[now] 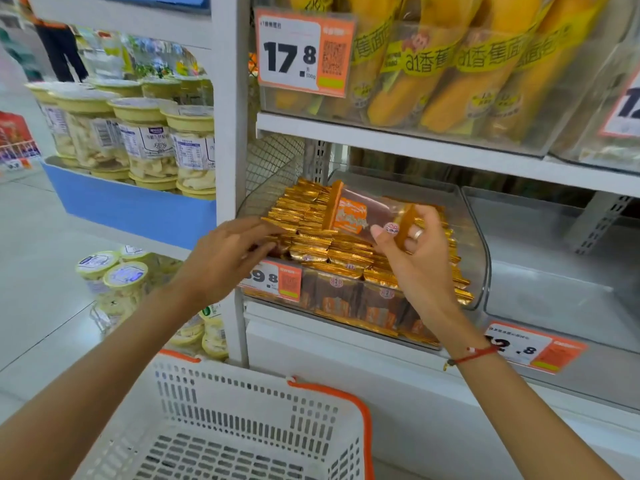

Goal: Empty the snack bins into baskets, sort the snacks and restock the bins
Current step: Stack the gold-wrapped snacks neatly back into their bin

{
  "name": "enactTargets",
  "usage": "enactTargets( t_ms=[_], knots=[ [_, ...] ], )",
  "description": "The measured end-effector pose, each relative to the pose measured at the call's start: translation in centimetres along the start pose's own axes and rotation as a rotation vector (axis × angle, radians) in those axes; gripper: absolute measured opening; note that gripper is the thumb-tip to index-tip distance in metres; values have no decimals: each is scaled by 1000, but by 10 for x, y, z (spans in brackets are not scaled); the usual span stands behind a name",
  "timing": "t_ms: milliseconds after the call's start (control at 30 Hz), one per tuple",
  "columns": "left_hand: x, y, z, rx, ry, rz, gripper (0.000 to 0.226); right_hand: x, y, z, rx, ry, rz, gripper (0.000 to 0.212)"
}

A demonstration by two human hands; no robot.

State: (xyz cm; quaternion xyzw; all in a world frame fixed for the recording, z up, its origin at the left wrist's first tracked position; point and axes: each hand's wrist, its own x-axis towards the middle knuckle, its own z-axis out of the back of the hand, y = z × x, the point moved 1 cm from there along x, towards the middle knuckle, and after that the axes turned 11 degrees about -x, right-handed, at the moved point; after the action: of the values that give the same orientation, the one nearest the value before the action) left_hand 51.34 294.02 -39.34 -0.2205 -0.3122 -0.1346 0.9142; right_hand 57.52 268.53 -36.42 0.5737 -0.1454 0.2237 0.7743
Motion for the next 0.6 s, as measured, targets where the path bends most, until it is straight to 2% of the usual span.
enactTargets(
  t_ms=[133, 333, 433, 533, 600],
  knots=[
    [-11, -5, 4, 45, -133, 96, 26, -2, 12, -21, -118, 87, 142, 31],
    [10, -7, 1, 167, -70, 166, 25, -3, 4, -20, -548, 123, 365, 34],
    [20, -7, 3, 236, 46, 184, 26, 1, -10, -6, -550, 84, 289, 34],
    [26, -18, 5, 266, 217, 115, 26, 3, -20, 3, -474, 133, 151, 36],
    [23, -23, 6, 282, 274, 118, 28, 1, -19, 4, -496, 164, 150, 40]
  ],
)
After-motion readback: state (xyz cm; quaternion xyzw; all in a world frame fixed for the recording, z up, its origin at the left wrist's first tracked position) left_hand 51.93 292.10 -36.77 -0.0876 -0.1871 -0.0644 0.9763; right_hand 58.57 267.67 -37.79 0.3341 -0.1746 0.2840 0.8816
